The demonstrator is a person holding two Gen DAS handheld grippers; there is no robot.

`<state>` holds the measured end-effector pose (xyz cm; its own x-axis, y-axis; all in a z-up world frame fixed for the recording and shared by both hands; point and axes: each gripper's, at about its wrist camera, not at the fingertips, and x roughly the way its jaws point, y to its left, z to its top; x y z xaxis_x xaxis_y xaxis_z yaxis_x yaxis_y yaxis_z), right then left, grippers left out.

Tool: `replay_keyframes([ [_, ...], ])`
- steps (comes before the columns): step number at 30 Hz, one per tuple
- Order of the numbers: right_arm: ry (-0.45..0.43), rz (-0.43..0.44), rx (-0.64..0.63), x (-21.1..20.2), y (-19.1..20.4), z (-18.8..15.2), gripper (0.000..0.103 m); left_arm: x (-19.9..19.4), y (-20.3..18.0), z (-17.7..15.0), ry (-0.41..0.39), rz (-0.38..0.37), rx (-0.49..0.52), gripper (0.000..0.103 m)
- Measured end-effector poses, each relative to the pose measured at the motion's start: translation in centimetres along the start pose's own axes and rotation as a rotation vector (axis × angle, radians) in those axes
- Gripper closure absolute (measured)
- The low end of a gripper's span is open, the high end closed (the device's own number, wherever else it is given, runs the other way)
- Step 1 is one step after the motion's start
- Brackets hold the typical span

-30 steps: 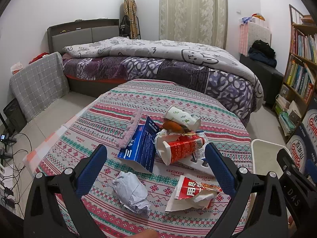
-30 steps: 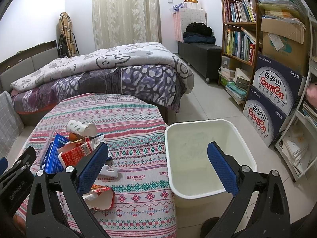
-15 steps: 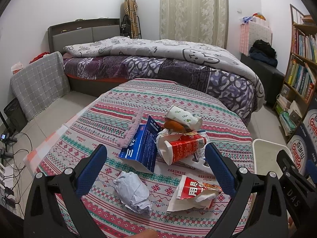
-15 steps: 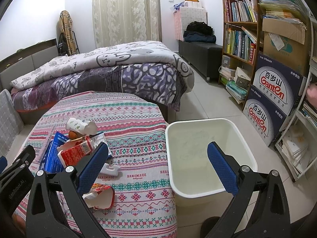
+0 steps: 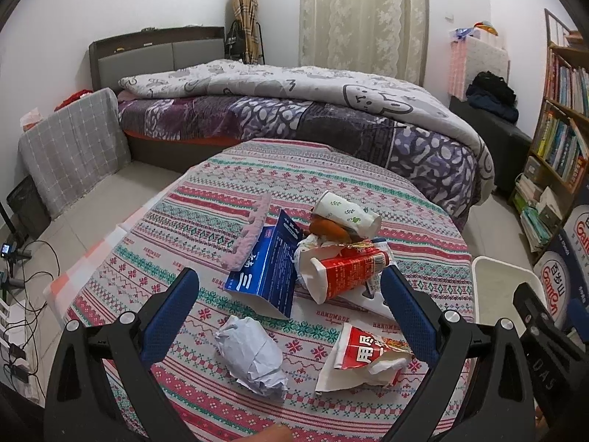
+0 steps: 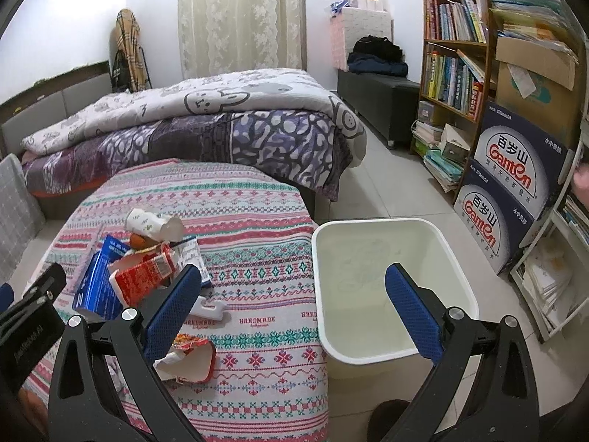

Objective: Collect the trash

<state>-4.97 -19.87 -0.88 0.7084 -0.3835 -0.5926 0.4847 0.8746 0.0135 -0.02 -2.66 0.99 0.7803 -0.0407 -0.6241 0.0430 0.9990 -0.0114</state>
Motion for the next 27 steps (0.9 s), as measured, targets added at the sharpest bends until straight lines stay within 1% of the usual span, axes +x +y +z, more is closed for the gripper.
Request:
replay_keyframes([
  [5, 0.030, -0.001, -0.018, -0.2, 0.1, 0.7, 0.007, 0.2, 0.0, 0.5, 0.019, 0.001, 0.007, 0.007],
  [8, 0.067, 0.004, -0.016, 0.2, -0.1, 2.0, 0.007, 0.5, 0.0, 0.7, 0.034, 0.006, 0.009, 0.007],
  [11, 0.107, 0.030, -0.010, 0.6, 0.0, 2.8, 0.007, 0.8, -0.1, 1.1, 0.053, 0.007, 0.019, 0.007],
  [17, 0.128, 0.052, -0.081, 1.0, 1.1, 4.2, 0.007, 1.7, -0.3, 2.3, 0.073, 0.036, 0.094, 0.007],
  [20, 0.150, 0.069, -0.116, 1.6, 1.5, 4.8, 0.007, 2.6, -0.4, 3.0, 0.110, 0.033, 0.149, 0.007],
  [22, 0.168, 0.097, -0.150, 2.1, 1.8, 5.0, 0.007, 3.8, -0.3, 3.8, 0.157, 0.022, 0.188, 0.007],
  [24, 0.187, 0.137, -0.200, 2.6, 2.4, 4.9, 0.007, 5.4, 0.3, 4.6, 0.233, -0.003, 0.197, 0.007],
  [25, 0.194, 0.171, -0.237, 2.8, 2.9, 4.5, 0.007, 6.7, 1.2, 5.2, 0.295, -0.033, 0.162, 0.007],
  [27, 0.203, 0.230, -0.284, 3.1, 3.5, 3.9, 0.007, 8.6, 2.6, 5.8, 0.389, -0.083, 0.104, 0.007],
])
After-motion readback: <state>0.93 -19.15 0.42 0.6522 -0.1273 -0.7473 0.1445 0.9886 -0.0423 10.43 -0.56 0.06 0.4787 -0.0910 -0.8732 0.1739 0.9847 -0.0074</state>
